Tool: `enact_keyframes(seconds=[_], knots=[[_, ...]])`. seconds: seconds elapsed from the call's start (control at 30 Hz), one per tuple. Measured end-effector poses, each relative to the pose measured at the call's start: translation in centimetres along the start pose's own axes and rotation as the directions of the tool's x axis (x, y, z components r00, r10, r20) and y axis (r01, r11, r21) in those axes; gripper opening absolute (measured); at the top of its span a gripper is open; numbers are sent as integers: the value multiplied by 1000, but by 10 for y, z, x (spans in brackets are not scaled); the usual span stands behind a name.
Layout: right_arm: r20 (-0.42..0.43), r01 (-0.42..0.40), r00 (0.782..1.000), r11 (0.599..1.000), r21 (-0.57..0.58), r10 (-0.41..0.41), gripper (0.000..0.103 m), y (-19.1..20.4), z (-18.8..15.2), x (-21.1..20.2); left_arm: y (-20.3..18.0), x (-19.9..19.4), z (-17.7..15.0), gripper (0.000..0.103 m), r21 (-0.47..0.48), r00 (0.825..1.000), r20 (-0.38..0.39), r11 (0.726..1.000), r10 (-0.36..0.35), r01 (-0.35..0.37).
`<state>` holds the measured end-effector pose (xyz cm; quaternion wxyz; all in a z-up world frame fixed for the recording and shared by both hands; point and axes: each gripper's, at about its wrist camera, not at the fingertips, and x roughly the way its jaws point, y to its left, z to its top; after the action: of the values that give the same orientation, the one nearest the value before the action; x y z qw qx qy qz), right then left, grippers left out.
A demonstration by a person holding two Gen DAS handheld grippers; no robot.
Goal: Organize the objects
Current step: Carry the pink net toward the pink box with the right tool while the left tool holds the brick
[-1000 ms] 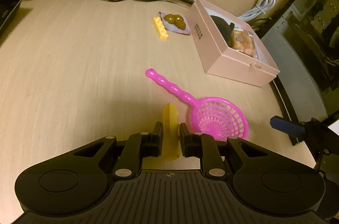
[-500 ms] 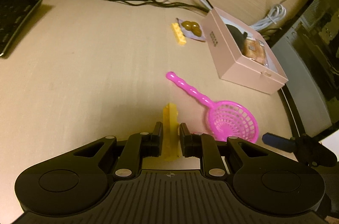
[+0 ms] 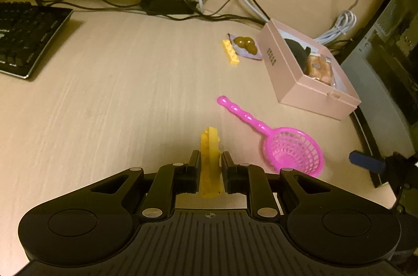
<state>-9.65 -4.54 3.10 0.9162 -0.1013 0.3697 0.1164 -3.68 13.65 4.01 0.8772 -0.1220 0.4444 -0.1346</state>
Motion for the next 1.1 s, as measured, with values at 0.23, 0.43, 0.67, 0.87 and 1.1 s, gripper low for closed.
enact_keyframes(seconds=[0.23,0.43,0.67,0.87,1.1], knots=[[-34,-7,999,999,-31,6,103,-5,8,26,4,-7,-1,19,21,999,6,999,32,-33],[-102,-40,994,999,12,41,103,-6,9,49,6,-13,-2,19,14,999,17,999,42,-42],[-87,-161,984,987,-24,158,103,9,8,33,15,-17,-7,19,-21,999,13,999,49,-48],[-53,-74,996,996,-49,71,103,-4,20,32,21,-18,-12,19,-41,999,1,998,53,-52],[-122,-90,989,992,-93,79,103,0,39,78,20,-18,-11,19,-31,1000,-5,999,23,-23]])
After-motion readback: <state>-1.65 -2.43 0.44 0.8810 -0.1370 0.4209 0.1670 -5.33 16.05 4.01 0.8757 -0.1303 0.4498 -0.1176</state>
